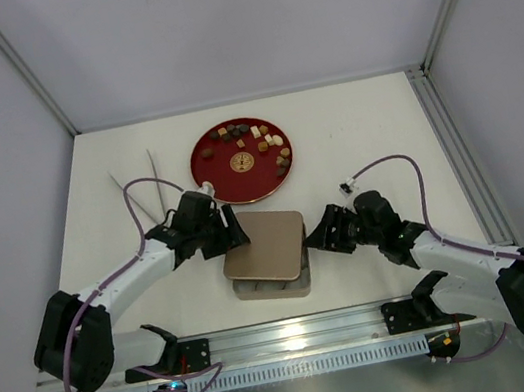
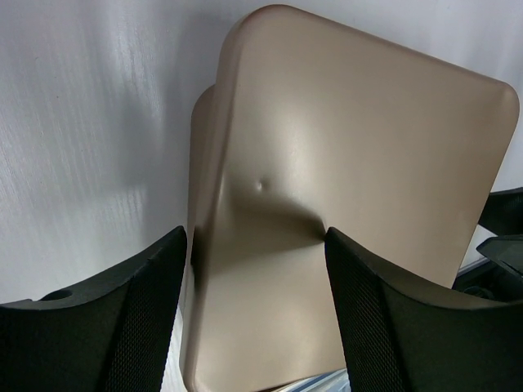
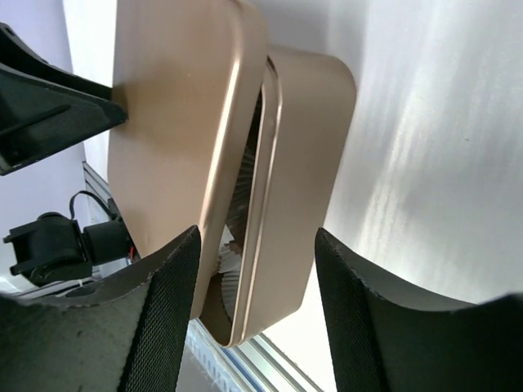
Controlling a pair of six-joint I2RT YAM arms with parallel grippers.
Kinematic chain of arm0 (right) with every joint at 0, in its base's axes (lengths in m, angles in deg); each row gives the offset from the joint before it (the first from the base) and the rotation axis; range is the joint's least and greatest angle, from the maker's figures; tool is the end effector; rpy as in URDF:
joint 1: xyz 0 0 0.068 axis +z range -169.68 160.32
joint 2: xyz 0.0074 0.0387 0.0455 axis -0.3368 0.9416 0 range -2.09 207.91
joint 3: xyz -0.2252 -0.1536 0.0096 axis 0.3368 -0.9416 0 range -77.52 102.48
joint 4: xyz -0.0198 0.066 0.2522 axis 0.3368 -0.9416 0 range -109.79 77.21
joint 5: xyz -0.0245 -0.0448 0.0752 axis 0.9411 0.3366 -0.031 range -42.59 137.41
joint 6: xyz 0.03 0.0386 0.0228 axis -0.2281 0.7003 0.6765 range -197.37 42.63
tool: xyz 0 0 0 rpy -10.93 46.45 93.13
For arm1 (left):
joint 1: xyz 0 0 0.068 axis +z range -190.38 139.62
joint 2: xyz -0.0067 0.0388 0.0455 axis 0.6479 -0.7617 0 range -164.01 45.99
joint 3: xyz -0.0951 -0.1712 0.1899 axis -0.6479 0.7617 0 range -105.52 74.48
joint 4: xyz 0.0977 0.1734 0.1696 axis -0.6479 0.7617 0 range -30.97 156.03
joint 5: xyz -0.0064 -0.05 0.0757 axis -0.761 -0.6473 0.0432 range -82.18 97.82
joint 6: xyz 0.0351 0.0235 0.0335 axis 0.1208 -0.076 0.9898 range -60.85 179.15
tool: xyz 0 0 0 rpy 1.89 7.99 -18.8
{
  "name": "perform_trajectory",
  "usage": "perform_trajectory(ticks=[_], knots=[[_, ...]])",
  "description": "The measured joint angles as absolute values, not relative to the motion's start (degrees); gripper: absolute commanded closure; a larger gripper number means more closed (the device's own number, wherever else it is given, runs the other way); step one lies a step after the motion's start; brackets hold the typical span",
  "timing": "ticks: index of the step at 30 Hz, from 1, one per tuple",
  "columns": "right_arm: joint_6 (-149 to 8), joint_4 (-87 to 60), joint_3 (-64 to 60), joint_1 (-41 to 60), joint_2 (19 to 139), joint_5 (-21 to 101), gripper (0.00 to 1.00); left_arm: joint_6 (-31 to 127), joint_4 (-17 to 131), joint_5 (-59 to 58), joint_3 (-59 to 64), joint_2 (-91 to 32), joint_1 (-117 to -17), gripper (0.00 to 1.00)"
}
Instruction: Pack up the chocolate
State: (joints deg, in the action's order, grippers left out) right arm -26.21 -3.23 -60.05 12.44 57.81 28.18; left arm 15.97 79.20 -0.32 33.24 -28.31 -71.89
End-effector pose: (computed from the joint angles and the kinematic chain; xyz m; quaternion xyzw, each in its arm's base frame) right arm 0.1625 0.1159 0.1624 0.0644 0.8672 0.4229 0.2549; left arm 0.2124 -0.1361 0.1967 -0.0740 0.9439 -0.2444 0.2092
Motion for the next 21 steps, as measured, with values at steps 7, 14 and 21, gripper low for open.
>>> perform_trajectory(ticks=[7, 14, 21], knots=[[-27.6, -5.6, -59.0, 12.5, 58.1, 29.4, 0.31, 16.2, 81.8, 0.8, 32.2, -28.0, -73.7, 0.33], [-28.1, -6.4, -55.9, 14.2, 61.0, 30.5, 0.28, 16.3, 84.3, 1.5, 31.7, -27.2, -75.1, 0.34], [-28.5, -7.3, -53.8, 16.0, 64.4, 31.9, 0.29, 16.3, 85.2, 1.8, 31.5, -27.0, -77.4, 0.34]])
